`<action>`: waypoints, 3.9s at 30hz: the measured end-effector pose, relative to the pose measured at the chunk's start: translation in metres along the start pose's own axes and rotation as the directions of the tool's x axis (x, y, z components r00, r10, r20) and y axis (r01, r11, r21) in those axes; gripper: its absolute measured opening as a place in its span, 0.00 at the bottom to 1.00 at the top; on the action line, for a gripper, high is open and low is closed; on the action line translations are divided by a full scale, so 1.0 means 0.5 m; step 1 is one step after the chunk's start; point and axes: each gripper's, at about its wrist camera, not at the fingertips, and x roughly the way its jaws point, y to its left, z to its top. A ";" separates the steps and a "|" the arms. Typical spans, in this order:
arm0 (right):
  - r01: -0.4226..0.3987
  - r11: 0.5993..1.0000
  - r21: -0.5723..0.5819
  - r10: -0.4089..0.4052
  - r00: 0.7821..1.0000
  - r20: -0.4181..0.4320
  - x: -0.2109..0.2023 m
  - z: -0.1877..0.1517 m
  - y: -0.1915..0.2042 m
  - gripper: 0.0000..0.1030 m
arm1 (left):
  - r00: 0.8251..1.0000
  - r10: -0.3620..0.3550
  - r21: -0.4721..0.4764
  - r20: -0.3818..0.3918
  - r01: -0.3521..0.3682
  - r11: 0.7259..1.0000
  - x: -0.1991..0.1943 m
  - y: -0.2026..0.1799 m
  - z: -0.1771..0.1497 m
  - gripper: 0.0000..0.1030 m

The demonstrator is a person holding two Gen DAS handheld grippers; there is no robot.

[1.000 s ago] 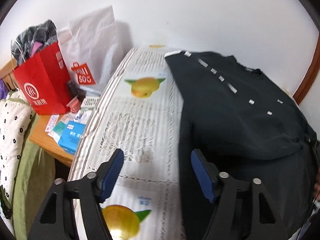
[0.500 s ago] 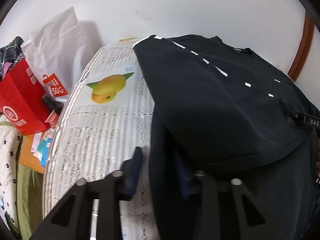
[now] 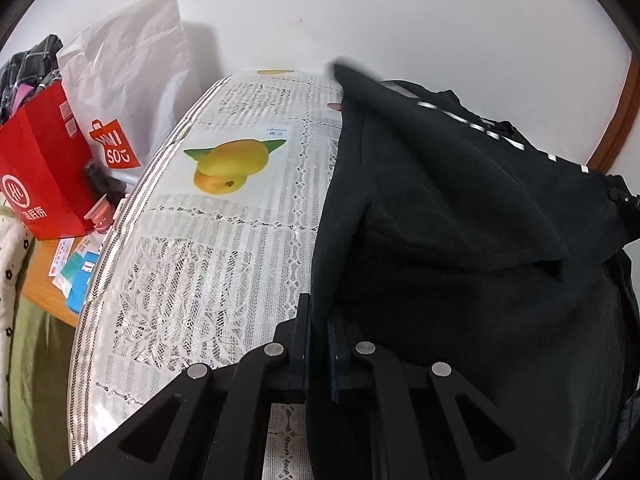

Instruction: Fold small clothes

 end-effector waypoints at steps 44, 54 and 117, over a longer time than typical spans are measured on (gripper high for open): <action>0.138 0.989 0.046 -0.123 0.961 -0.249 -0.258 -0.436 -0.190 0.61 | 0.997 -0.044 0.075 -0.062 0.048 0.996 -0.165 -0.071 -0.234 0.51; 0.078 0.993 0.085 -0.061 0.980 -0.191 -0.301 -0.471 -0.182 0.12 | 0.998 -0.025 0.044 -0.056 0.027 0.999 -0.184 -0.057 -0.249 0.07; 0.294 0.946 0.138 -0.294 0.956 -0.018 -0.280 -0.133 -0.359 0.05 | 0.998 0.062 0.029 -0.023 -0.061 0.998 -0.106 -0.087 -0.098 0.58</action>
